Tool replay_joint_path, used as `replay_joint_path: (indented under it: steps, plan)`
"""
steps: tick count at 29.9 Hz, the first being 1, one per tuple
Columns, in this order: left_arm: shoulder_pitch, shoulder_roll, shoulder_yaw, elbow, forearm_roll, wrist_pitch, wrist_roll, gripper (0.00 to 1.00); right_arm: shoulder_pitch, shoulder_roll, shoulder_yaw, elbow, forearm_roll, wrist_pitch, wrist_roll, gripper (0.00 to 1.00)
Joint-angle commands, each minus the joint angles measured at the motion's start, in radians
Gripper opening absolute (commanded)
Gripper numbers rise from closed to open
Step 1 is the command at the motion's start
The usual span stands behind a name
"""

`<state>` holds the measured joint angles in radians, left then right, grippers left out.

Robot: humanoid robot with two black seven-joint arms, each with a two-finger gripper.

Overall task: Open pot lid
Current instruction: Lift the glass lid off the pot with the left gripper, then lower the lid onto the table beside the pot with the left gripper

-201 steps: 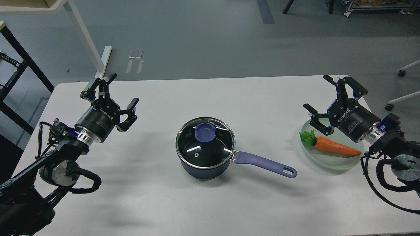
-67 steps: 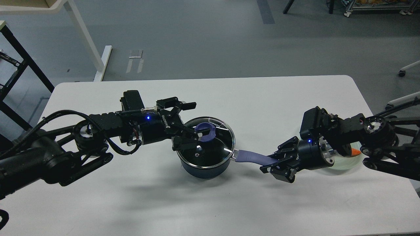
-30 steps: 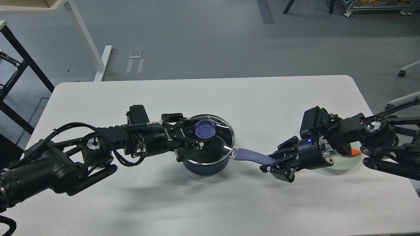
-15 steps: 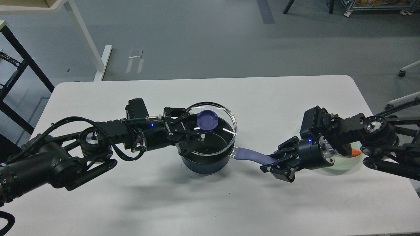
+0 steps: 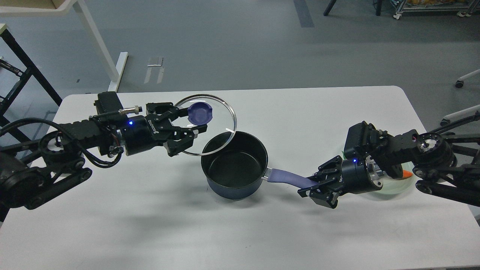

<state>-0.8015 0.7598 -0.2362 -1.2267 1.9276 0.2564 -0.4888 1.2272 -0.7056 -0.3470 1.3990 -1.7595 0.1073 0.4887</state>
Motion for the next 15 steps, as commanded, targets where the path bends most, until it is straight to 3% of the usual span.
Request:
replay_joint_path:
  steps: [1, 9, 15]
  plan:
    - [0.05, 0.079, 0.002, 0.006, -0.01, 0.053, 0.0, 0.45, 0.0, 0.002, 0.0, 0.0, 0.0, 0.002, 0.0, 0.37]
    - [0.228, 0.141, 0.002, 0.039, 0.001, 0.158, 0.0, 0.45, 0.0, 0.0, 0.0, 0.0, 0.0, 0.0, 0.0, 0.37]
    - [0.294, 0.13, 0.002, 0.122, 0.004, 0.213, 0.0, 0.45, 0.0, 0.0, 0.0, 0.0, 0.0, 0.0, 0.0, 0.37]
